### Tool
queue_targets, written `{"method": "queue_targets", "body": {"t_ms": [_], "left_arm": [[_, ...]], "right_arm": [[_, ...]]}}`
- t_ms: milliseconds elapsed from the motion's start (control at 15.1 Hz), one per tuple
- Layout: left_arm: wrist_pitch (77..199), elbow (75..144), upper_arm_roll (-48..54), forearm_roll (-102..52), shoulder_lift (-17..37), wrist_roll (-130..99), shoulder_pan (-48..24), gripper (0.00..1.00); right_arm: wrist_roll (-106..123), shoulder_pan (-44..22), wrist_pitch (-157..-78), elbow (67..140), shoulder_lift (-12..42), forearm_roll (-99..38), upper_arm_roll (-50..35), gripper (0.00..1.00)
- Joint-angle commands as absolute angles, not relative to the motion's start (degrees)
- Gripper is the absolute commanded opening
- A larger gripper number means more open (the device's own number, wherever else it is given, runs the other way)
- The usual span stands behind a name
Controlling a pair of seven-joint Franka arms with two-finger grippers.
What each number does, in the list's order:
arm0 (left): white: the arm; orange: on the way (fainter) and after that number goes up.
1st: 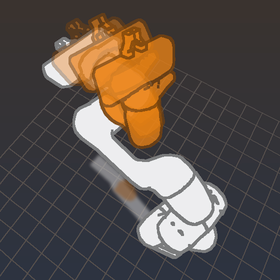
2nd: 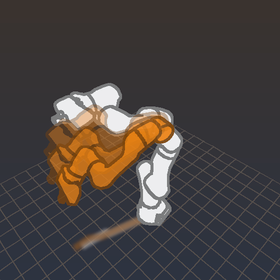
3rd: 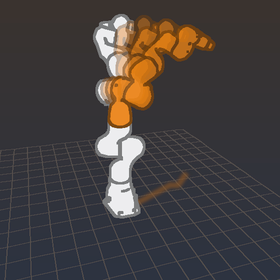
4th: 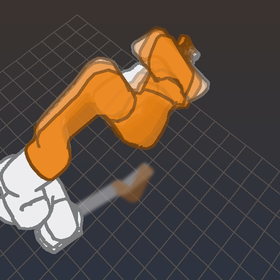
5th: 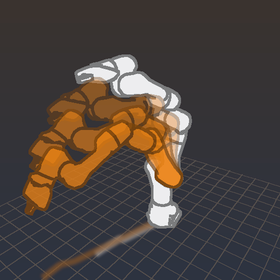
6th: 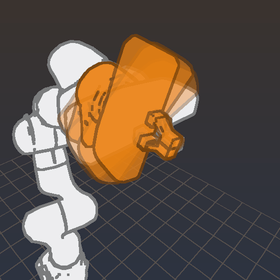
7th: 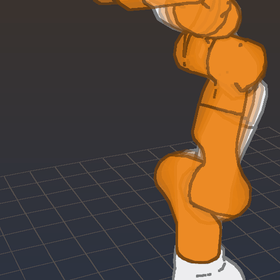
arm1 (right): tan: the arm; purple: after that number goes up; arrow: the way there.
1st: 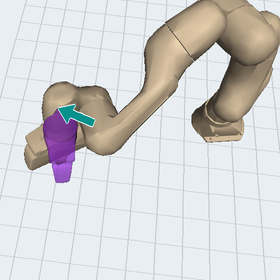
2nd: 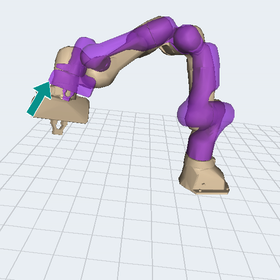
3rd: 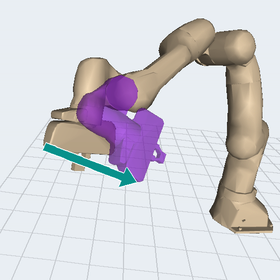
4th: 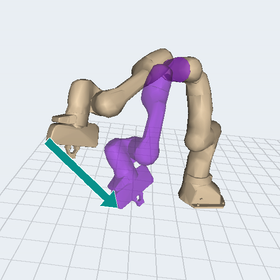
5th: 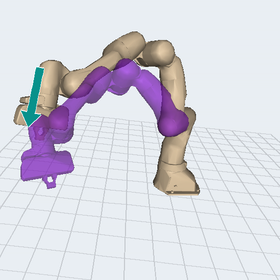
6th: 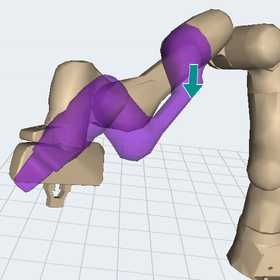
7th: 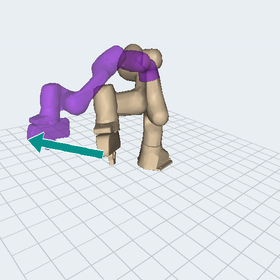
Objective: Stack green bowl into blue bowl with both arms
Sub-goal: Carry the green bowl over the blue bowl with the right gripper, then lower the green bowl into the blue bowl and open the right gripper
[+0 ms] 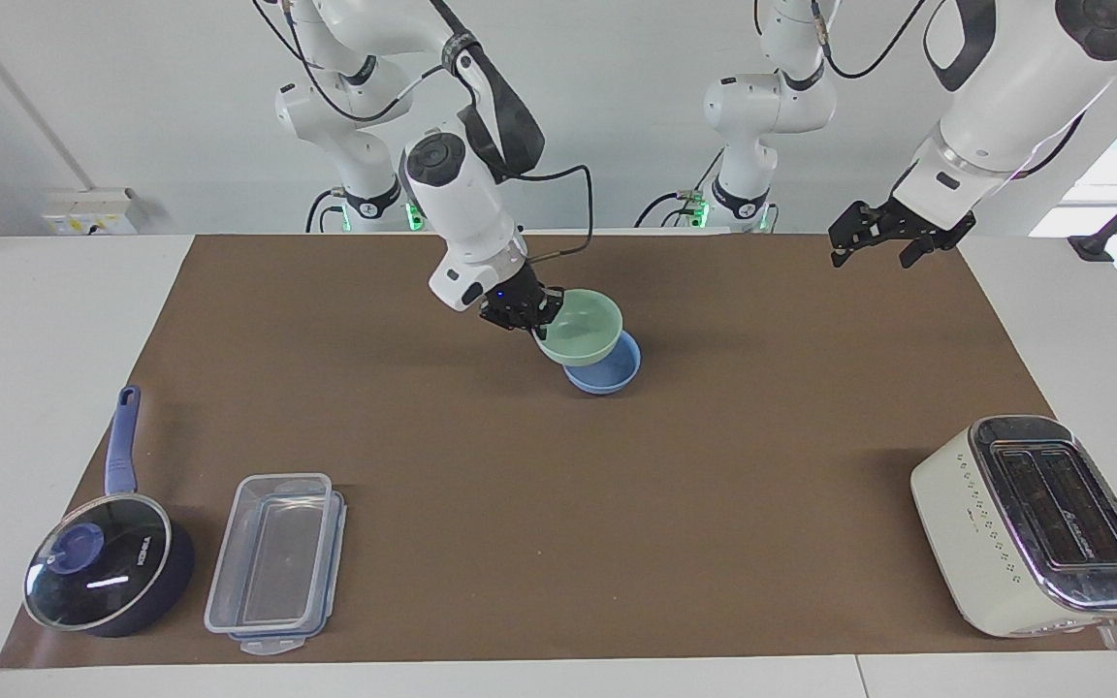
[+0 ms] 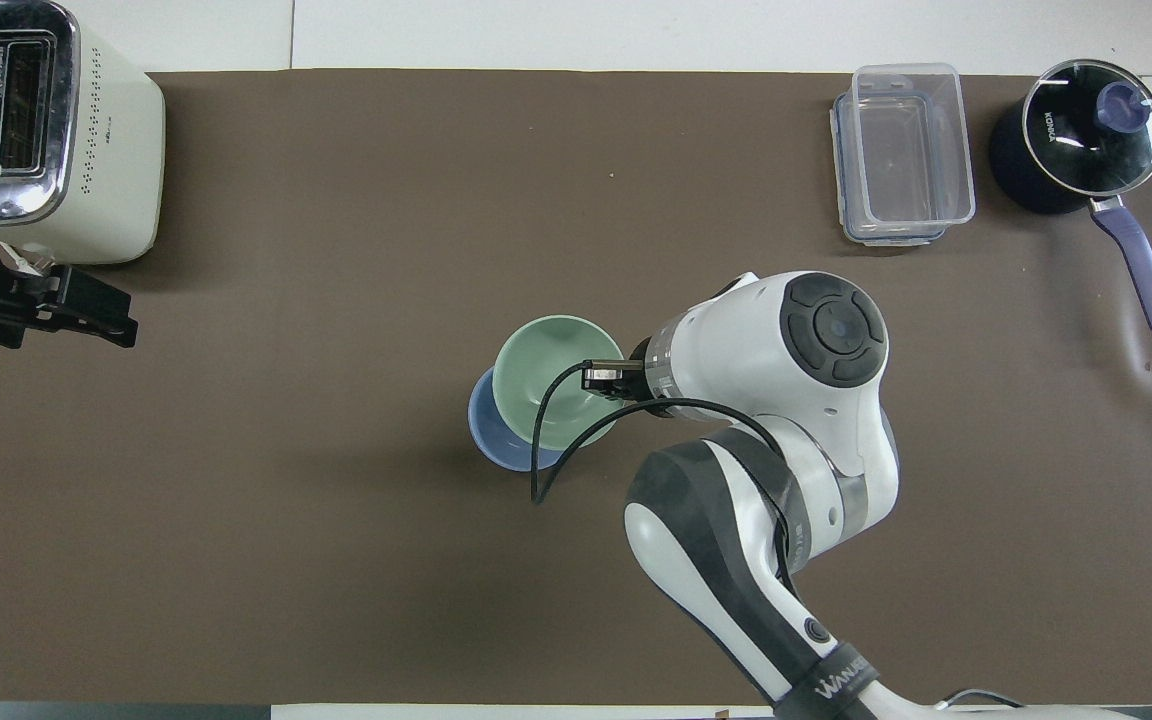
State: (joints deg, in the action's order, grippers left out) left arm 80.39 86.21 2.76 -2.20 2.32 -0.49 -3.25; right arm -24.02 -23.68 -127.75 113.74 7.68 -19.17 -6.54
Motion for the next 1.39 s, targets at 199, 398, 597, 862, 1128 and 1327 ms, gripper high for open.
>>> {"method": "queue_targets", "body": {"t_ms": [199, 398, 597, 862, 1128, 1327], "left_arm": [[78.66, 87.01, 3.16, -0.88, 1.23, 1.85, -2.72, 1.0], [79.1, 87.36, 3.34, 0.52, 1.14, 1.58, -2.81, 1.0], [79.28, 87.28, 3.52, 0.97, 1.23, 0.88, -2.9, 1.0], [79.19, 87.27, 3.43, 0.79, 1.14, 0.18, -2.28, 1.0], [79.63, 87.28, 3.6, 0.18, 1.23, -3.42, -2.2, 1.0], [80.15, 87.27, 3.52, -0.09, 1.23, -5.1, -2.72, 1.0]], "right_arm": [[-23.64, -25.83, -128.68, 112.24, 10.37, -19.95, -6.5, 0.0], [-25.39, -28.38, -127.88, 108.2, 14.32, -20.04, -6.42, 0.0], [-25.05, -28.13, -126.13, 108.54, 14.33, -17.68, -6.33, 0.0], [-25.22, -29.0, -127.17, 108.46, 15.64, -14.77, -6.42, 0.0], [-25.22, -29.0, -127.97, 108.28, 16.35, -13.02, -6.42, 0.0], [-25.22, -29.0, -128.5, 108.55, 16.52, -12.83, -6.42, 0.0]]}}
